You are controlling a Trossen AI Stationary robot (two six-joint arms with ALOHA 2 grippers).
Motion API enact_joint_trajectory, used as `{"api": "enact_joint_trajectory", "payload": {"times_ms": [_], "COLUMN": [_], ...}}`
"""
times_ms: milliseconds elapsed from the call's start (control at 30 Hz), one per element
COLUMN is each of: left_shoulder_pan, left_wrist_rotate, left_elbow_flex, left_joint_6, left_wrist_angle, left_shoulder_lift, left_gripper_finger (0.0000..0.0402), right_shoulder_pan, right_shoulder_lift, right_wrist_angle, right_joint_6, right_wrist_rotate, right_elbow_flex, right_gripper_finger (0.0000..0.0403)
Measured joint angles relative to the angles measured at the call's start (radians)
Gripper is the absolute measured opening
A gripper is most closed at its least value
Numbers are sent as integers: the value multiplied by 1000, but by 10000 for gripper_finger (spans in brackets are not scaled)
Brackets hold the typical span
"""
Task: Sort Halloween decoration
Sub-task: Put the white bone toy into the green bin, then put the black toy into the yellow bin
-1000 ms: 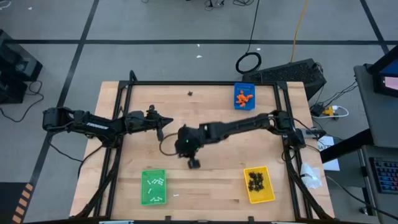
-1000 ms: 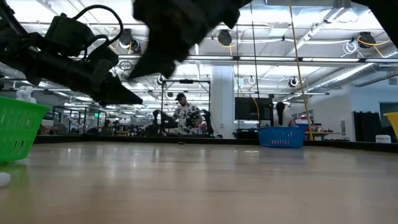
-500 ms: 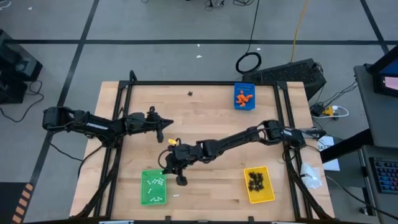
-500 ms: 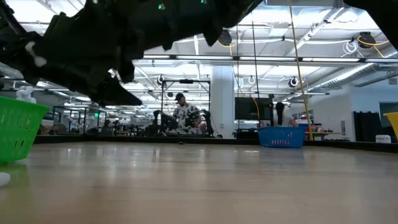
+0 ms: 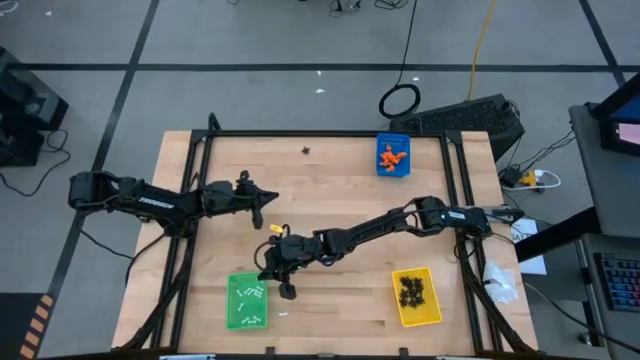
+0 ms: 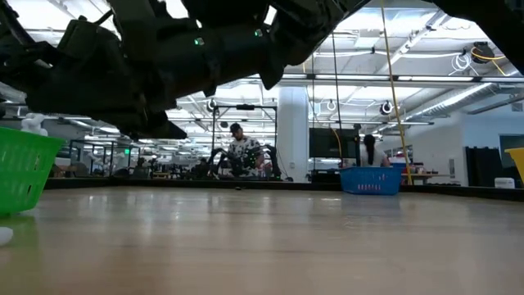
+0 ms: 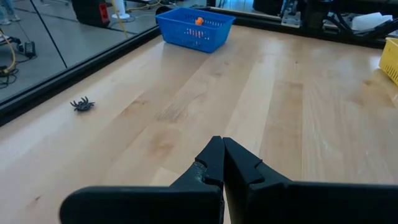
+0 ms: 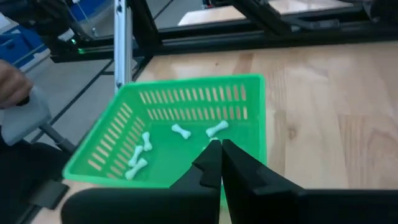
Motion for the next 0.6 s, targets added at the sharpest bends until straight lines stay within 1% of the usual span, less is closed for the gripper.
{"api": "enact_joint_trajectory", "payload": {"times_ms": [200,400,600], "left_shoulder_pan": [0,0,0], "left_wrist_rotate": [0,0,0], "left_elbow_flex": [0,0,0], "left_joint_6": [-1,0,-1], "left_wrist_angle": [-7,-15,-17], "left_shoulder_lift": [0,0,0], "left_gripper_finger": [0,0,0], "right_shoulder_pan": [-8,-9,-9], "right_shoulder_lift": [3,3,3], "right_wrist_angle": [-19,-73,-81], "right_joint_6": [0,0,1], "right_wrist_rotate": [1,0,1], "right_elbow_flex": [0,0,0], "right_gripper_finger": [0,0,0]}}
